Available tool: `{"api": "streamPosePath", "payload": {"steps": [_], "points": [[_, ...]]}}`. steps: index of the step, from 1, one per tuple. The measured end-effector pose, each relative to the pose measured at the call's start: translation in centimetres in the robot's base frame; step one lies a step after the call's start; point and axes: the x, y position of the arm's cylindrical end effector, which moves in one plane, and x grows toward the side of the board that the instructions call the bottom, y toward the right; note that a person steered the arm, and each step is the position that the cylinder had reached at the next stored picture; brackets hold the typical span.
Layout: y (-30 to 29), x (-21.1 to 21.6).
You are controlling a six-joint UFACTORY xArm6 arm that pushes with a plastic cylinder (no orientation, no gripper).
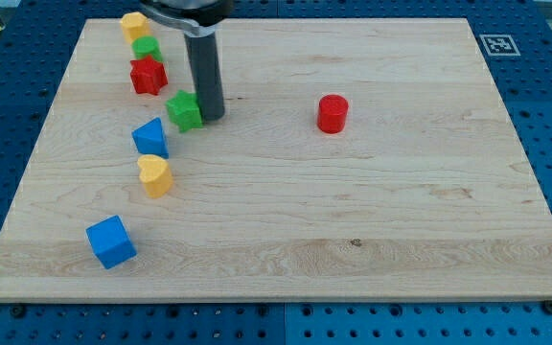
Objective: Point at the red circle
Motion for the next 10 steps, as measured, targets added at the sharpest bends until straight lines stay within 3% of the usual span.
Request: {"api": "streamPosePath", "payload": {"steps": [2, 4, 5, 6, 8, 9, 10], "points": [[-3.9, -3.7], [-2.0, -4.1], [2.7, -2.5], [5.9, 2.5], [4.2, 11.6], [4.0, 13.0], [7.9, 14.0]]}}
